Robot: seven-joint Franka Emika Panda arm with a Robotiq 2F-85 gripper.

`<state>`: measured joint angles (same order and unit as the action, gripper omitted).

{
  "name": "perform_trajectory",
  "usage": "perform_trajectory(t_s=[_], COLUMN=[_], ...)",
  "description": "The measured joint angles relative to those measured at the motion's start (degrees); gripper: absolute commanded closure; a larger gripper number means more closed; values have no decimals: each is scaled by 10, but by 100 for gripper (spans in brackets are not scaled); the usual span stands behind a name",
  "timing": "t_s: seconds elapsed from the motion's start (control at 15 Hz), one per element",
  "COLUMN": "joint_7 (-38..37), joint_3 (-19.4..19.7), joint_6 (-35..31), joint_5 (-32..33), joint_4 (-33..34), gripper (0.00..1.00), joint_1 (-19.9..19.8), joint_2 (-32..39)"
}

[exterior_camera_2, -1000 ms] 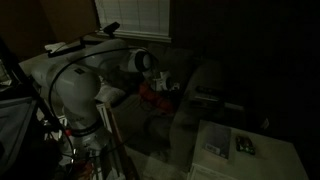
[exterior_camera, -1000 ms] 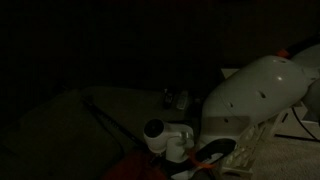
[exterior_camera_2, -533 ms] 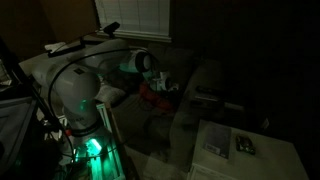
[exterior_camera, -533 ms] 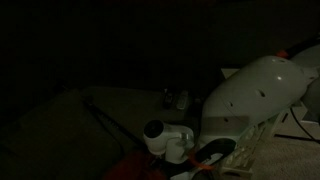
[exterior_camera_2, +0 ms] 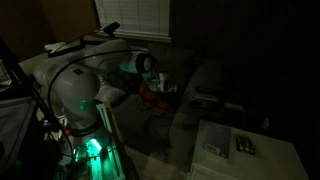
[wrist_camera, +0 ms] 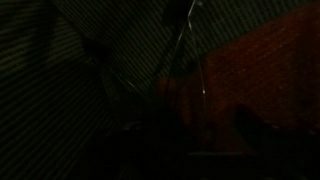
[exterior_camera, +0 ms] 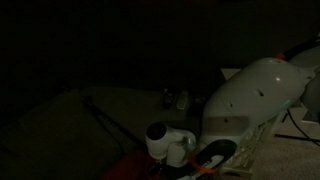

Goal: Put the black rod on the right armrest of the sofa.

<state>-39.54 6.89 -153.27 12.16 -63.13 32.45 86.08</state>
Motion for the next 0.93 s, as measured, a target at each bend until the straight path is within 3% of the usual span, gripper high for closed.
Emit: perform_trajectory(t_s=[0.07,0.13,0.67,0.93], joint_7=[0,0,0,18], joint_3=[-3,-3,4,-13], joint_6=[-9,-18,-41,-41], joint_5=[-1,-2,-5,-20], joint_4=[-2,-4,-14,-13], gripper=[42,44,100,100], joint_1=[0,0,2,-4], joint_2=[0,0,0,0])
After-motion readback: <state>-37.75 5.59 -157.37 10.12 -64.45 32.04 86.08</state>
